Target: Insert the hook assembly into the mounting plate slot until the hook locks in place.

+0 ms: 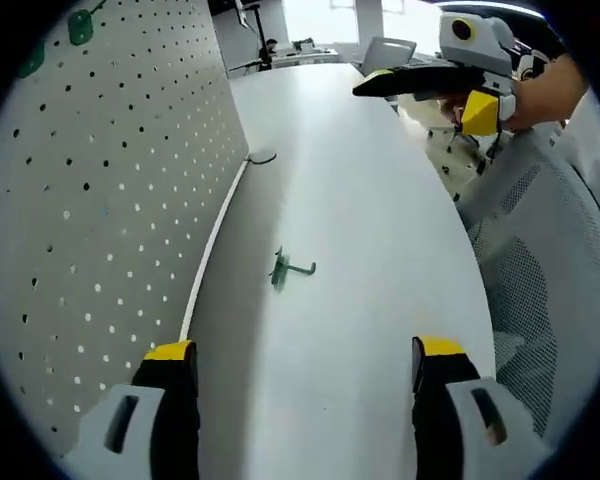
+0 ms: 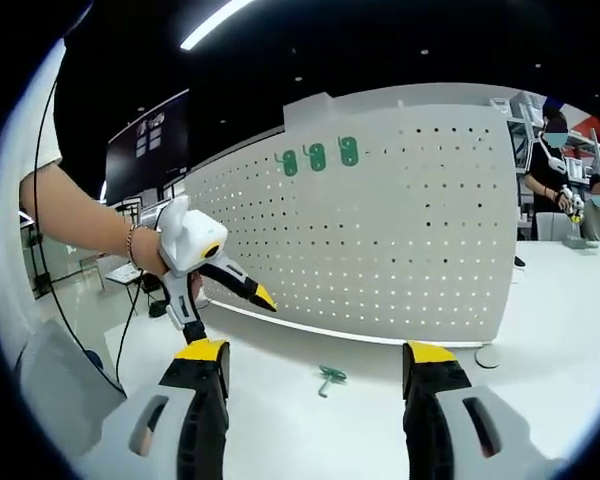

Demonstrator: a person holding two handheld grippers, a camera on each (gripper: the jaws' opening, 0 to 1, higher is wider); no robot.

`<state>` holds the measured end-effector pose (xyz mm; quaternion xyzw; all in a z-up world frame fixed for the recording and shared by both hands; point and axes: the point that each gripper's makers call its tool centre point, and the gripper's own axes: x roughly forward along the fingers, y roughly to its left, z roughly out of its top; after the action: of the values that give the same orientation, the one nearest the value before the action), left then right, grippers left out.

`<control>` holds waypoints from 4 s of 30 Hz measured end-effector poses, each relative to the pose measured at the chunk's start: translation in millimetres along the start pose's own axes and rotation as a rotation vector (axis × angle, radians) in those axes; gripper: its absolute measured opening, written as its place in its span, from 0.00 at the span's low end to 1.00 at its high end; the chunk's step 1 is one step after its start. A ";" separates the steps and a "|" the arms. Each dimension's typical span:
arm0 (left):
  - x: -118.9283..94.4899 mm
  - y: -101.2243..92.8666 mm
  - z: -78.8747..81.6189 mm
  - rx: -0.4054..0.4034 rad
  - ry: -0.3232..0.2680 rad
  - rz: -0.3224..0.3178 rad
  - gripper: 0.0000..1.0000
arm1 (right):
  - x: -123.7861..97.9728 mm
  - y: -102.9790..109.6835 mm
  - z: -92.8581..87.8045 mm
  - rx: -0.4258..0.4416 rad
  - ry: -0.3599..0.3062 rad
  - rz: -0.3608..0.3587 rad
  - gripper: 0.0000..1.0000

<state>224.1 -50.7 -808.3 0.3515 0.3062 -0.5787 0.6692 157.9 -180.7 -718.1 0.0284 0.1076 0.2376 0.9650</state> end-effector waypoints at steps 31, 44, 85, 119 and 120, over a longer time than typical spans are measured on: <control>30.6 20.6 9.4 0.121 0.075 -0.069 0.90 | 2.5 -3.8 -14.4 0.018 0.060 -0.015 0.68; 45.3 25.6 11.1 0.148 0.090 -0.093 0.88 | 2.9 -5.9 -22.0 0.020 0.091 -0.025 0.68; 99.3 4.0 15.4 0.323 0.227 -0.244 0.85 | -1.2 -15.2 -22.1 0.085 0.079 -0.052 0.66; 107.3 14.4 21.0 0.157 0.106 -0.216 0.43 | 0.2 -12.7 -18.6 0.096 0.060 -0.041 0.67; 107.3 14.5 21.3 0.149 0.103 -0.210 0.41 | 0.3 -13.2 -17.6 0.099 0.054 -0.042 0.67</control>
<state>253.8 -127.1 -882.2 0.3955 0.3314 -0.6480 0.5602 160.2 -192.2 -736.7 0.0674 0.1460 0.2123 0.9639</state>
